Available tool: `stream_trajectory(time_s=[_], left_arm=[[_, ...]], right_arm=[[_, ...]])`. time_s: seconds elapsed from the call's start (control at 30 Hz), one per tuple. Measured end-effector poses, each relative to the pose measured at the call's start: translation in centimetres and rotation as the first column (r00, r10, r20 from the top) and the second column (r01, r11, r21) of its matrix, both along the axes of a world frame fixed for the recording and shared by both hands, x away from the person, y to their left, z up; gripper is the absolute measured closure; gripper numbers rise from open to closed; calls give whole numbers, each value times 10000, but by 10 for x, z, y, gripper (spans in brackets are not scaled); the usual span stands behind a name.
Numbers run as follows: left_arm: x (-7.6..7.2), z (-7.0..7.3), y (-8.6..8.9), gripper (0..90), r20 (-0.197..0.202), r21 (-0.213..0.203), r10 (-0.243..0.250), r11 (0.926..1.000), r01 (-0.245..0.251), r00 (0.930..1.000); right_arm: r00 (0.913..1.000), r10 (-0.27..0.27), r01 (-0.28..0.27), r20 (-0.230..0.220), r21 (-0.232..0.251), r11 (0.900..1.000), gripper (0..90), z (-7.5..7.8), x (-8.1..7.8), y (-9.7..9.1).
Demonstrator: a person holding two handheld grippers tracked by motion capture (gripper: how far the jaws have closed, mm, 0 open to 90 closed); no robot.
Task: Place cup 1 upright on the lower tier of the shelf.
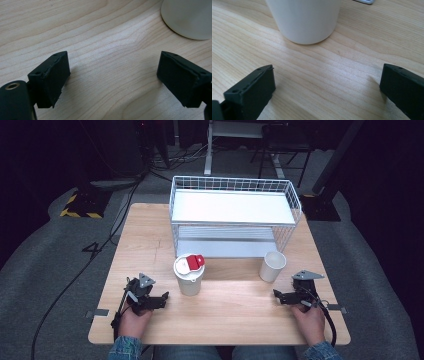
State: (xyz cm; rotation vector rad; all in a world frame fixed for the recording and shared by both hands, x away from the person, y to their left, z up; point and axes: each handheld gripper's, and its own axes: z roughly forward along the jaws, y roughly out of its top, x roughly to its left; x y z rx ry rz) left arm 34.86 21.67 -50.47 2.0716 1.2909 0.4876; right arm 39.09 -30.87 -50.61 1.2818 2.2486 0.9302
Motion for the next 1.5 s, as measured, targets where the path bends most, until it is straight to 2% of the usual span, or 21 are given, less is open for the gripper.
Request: stream_trajectory(time_s=[0.2, 0.37, 1.0, 1.2, 1.27, 1.33, 1.5], left_arm=[[5, 0, 5, 127, 24, 13, -424, 9991, 424, 9991], [7, 0, 7, 124, 16, 20, -193, 9998, 192, 9998], [7, 0, 7, 125, 13, 22, -175, 9998, 175, 9998], [7, 0, 7, 125, 10, 21, -177, 9998, 177, 9998], [7, 0, 7, 125, 11, 21, -174, 9998, 174, 9998], [7, 0, 7, 125, 11, 22, -174, 9998, 174, 9998], [7, 0, 7, 125, 11, 20, -174, 9998, 174, 9998]], right_arm=[[9999, -170, 170, 5, -9, 9999, 0, 0, 0, 1], [9997, -258, 258, 4, -22, 9997, 0, 0, 1, 2], [9995, -325, 325, 11, -32, 9995, 1, 0, 0, 2], [9996, -238, 235, -181, -156, 9996, 9, 2, 0, 2], [9996, -205, 202, -167, -188, 9996, 10, 3, -1, 3], [9999, -104, 103, -8, -505, 9987, 11, 5, -2, 5], [9998, 11, -4, 186, -356, 9994, 11, 12, -1, 7]])
